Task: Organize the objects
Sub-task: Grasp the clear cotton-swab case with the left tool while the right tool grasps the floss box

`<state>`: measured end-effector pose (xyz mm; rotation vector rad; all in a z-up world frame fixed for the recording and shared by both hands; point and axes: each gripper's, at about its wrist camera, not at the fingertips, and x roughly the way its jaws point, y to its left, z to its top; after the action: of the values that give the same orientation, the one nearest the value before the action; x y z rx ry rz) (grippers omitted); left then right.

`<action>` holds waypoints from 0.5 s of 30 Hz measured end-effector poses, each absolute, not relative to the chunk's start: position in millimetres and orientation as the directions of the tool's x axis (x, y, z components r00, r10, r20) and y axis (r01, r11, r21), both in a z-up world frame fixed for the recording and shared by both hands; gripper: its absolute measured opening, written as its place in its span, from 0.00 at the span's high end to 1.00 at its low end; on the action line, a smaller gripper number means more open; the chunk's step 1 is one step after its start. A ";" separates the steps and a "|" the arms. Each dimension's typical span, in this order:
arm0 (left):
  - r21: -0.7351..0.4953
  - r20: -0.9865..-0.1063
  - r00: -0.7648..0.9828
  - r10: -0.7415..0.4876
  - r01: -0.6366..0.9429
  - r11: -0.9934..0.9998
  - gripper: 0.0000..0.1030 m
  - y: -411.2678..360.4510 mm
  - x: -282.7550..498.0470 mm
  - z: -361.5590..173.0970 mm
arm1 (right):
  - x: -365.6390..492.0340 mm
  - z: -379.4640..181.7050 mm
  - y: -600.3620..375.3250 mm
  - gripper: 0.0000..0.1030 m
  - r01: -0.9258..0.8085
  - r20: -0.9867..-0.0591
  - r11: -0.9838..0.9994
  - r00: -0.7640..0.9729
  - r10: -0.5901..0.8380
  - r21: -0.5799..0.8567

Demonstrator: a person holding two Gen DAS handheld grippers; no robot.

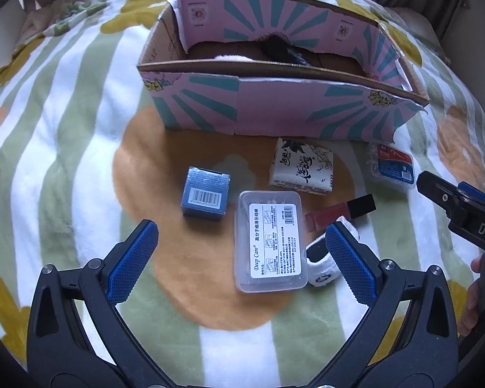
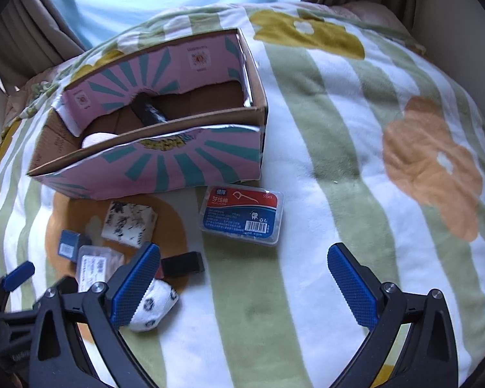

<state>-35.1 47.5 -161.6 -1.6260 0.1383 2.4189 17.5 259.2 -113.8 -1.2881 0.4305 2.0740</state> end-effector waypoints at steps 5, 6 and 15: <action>-0.039 -0.940 -0.320 0.121 -0.250 -0.967 0.04 59.5 -43.7 -190.6 | -0.1 -141.1 275.7 0.00 -0.695 -0.894 -0.715 -0.271 0.358 -0.076; -0.041 -0.942 -0.313 0.121 -0.250 -0.967 0.05 60.9 -45.1 -195.2 | -3.1 -146.6 278.4 0.00 -0.695 -0.896 -0.715 -0.264 0.357 -0.080; -0.076 -0.958 -0.253 0.137 -0.237 -0.969 0.31 68.9 -53.3 -220.9 | -24.1 -177.1 291.6 0.05 -0.689 -0.912 -0.714 -0.206 0.354 -0.122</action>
<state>-53.3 68.9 -220.9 -1.7540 0.1223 2.3118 -24.1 291.6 -177.1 -1.3736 0.4118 1.9758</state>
